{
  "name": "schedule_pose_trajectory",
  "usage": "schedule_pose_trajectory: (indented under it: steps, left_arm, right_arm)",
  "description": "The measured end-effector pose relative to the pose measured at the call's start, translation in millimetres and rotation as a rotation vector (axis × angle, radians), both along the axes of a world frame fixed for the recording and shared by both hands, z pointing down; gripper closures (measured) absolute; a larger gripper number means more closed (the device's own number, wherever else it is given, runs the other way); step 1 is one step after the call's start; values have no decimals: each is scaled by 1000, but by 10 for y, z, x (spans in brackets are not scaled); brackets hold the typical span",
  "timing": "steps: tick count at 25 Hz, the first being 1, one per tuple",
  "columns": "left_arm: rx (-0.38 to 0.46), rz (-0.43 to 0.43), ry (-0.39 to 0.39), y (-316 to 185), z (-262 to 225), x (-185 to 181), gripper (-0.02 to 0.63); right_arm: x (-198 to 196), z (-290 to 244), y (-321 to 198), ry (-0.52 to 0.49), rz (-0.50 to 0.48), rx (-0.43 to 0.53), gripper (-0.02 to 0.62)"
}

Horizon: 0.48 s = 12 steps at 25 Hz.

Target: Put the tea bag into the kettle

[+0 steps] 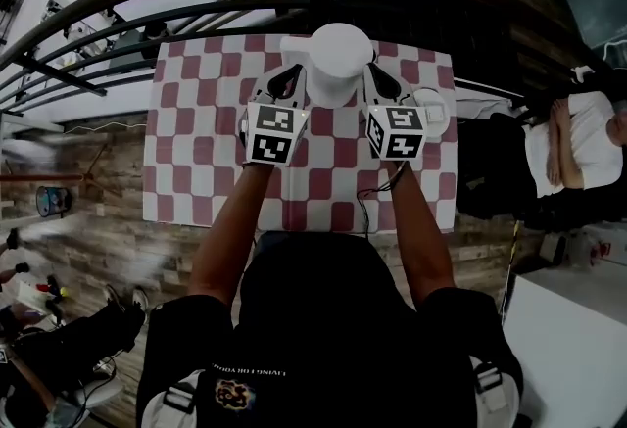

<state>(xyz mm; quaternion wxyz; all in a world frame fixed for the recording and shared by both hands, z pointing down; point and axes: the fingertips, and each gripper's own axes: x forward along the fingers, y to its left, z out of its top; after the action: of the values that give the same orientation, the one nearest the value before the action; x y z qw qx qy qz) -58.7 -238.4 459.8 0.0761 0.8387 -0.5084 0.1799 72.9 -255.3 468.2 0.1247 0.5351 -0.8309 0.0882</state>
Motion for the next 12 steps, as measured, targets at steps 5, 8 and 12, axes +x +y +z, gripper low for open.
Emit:
schedule_pose_trajectory:
  steps: [5,8,12]
  left_arm:
    - [5,-10,19,128,-80,11,603]
    - [8,-9,22,221,-107,19,603]
    - [20,-13,29,335,-194,32,603]
  right_arm:
    - [-8,-155,199,-17,-13,27,580]
    - [-8,-214,312,-22,-23,35,580]
    - [23,-289,464,-10,-35,49,580]
